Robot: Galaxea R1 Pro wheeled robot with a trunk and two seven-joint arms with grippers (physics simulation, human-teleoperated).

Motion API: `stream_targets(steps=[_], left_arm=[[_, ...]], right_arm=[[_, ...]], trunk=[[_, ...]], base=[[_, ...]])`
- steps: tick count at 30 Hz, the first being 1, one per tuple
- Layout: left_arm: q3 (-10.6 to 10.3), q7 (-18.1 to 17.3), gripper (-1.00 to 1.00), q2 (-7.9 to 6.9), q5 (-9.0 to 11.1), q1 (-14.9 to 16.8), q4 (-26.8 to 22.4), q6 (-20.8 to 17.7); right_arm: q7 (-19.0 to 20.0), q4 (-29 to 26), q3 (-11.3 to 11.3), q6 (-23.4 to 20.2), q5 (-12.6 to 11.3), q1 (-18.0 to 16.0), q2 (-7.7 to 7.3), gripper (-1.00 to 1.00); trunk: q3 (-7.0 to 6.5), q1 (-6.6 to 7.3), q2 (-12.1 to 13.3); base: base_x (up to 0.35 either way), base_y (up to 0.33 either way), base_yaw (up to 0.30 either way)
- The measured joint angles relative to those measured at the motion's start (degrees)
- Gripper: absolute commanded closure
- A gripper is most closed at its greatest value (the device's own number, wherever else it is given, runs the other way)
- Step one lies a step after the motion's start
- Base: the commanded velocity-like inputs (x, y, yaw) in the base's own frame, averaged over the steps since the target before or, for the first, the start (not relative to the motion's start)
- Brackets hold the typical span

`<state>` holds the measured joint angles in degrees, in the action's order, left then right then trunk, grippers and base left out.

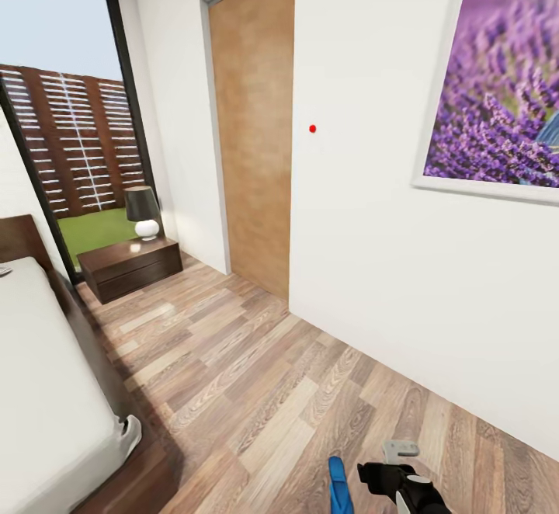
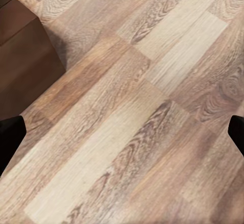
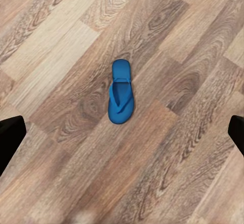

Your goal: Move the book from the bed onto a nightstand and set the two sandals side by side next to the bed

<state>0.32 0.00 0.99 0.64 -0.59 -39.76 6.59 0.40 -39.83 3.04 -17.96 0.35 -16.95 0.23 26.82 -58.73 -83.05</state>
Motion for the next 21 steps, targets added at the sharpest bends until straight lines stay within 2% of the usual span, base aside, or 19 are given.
stream_targets(steps=[4, 8, 14, 21], left_arm=[[0.0, 0.0, -1.0, 0.03, 0.0, -0.01, 0.0, 0.0], [0.0, 0.0, -1.0, -0.01, 0.0, -0.01, -0.01, -0.01], [0.0, 0.0, -1.0, -0.02, 0.0, 0.0, -0.01, 0.0], [0.0, 0.0, -1.0, 0.03, 0.0, -0.01, 0.0, 0.0]], right_arm=[[0.0, 0.01, 0.02, 0.0, -0.02, 0.0, -0.01, -1.0], [0.0, -0.03, 0.07, 0.01, -0.03, 0.0, -0.06, -1.0], [0.21, -0.03, 0.07, 0.15, -0.22, 0.0, -1.9, -1.0], [0.04, -0.04, 0.06, 0.32, -0.27, 0.0, -2.28, -1.0]], trunk=[[0.0, 0.0, 0.0], [0.0, 0.01, 0.0], [0.0, 0.0, 0.0], [0.0, 0.0, 0.0]], base=[[0.0, 0.024, 0.0], [0.051, 0.163, 0.0], [0.054, 0.08, 0.0], [0.007, 0.01, 0.0]])
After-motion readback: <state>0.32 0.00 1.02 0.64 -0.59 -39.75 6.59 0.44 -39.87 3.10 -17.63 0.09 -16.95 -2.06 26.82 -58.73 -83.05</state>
